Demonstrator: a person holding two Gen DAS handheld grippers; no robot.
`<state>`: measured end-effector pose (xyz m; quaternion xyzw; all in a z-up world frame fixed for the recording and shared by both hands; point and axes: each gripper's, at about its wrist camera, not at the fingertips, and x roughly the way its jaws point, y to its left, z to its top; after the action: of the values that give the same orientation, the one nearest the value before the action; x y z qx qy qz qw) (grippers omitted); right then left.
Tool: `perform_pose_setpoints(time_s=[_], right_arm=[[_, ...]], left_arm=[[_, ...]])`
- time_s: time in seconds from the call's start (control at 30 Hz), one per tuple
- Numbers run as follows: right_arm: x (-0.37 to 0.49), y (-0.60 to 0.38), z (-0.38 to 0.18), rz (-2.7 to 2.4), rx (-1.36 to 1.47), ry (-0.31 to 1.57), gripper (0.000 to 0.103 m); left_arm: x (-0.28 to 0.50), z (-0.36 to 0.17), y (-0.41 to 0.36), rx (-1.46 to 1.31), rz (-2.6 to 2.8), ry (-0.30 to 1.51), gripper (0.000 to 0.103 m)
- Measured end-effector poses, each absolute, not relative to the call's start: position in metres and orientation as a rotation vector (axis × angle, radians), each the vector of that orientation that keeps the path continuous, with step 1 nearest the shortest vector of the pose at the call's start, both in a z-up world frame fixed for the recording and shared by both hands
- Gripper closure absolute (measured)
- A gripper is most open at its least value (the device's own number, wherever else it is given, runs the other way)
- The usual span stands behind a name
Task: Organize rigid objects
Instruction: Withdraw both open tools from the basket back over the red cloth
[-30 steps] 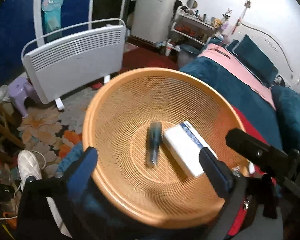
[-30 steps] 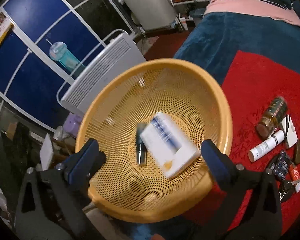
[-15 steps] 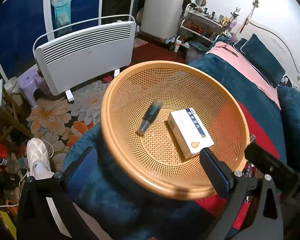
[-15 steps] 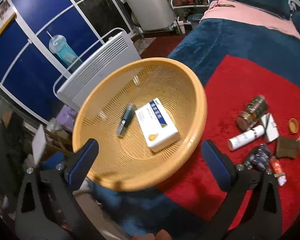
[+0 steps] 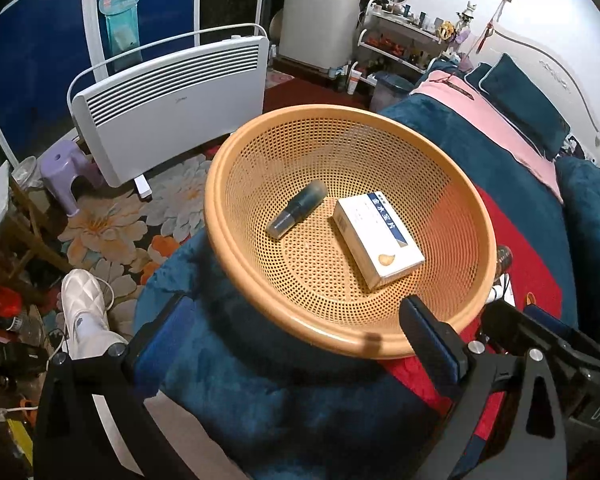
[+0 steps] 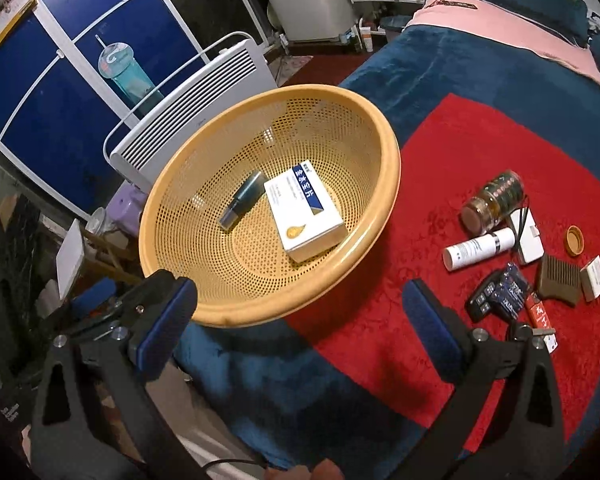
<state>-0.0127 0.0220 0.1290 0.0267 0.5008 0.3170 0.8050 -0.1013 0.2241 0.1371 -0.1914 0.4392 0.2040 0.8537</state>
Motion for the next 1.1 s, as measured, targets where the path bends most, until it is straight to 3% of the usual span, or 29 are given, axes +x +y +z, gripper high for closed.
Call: perform_pose_setpoints(time_s=[1.1], right_arm=[[-0.021,-0.034,0.117,0.648,0.092,1.106,0.0]], left_arm=[[-0.102,0.132,0.168,-0.355,0.368,0.977,0.001]])
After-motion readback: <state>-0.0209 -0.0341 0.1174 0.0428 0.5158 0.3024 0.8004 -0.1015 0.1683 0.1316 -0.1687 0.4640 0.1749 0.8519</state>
